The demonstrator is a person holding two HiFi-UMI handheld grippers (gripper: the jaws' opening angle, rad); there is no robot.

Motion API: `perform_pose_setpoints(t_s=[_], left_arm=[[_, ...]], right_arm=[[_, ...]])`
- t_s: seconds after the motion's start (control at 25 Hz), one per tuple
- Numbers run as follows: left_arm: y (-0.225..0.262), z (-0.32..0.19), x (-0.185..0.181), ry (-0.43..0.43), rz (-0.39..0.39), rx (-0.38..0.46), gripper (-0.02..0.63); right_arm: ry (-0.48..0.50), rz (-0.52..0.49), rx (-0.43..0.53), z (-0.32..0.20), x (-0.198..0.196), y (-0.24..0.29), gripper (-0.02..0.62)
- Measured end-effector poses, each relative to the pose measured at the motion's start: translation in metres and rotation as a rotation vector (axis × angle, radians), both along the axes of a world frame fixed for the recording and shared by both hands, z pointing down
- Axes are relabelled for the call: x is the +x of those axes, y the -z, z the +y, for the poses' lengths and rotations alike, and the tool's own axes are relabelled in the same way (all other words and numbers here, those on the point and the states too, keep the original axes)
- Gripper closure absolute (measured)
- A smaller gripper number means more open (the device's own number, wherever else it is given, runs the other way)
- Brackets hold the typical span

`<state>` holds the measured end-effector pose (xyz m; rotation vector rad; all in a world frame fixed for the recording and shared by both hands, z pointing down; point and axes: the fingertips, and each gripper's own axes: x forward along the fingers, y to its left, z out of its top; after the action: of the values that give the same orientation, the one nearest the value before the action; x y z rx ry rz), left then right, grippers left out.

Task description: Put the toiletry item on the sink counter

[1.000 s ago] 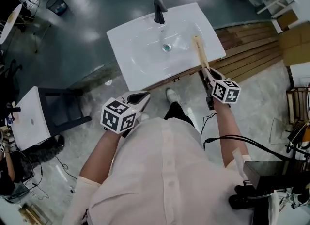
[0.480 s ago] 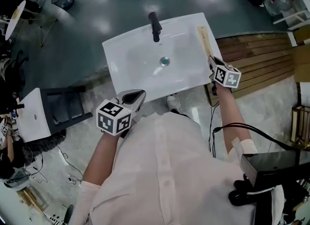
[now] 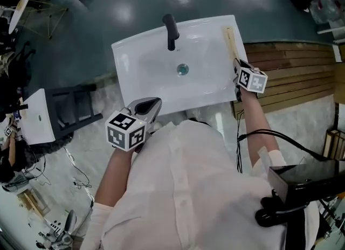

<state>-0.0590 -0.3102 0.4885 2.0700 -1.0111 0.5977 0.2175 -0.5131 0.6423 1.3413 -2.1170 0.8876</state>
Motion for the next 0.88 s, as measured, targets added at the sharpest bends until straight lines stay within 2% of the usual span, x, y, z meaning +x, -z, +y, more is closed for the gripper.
perform_pose_setpoints(t_s=[0.44, 0.6, 0.88], left_arm=[[-0.002, -0.011, 0.007, 0.027, -0.018, -0.012, 0.600], [-0.004, -0.008, 0.010, 0.033, -0.020, -0.018, 0.600], [-0.005, 0.000, 0.017, 0.040, -0.022, -0.023, 0.600]], right_arm=[[0.013, 0.000, 0.039, -0.014, -0.003, 0.002, 0.560], [0.025, -0.010, 0.039, -0.017, -0.008, -0.001, 0.494], [0.037, -0.008, 0.045, -0.014, -0.006, 0.002, 0.440]])
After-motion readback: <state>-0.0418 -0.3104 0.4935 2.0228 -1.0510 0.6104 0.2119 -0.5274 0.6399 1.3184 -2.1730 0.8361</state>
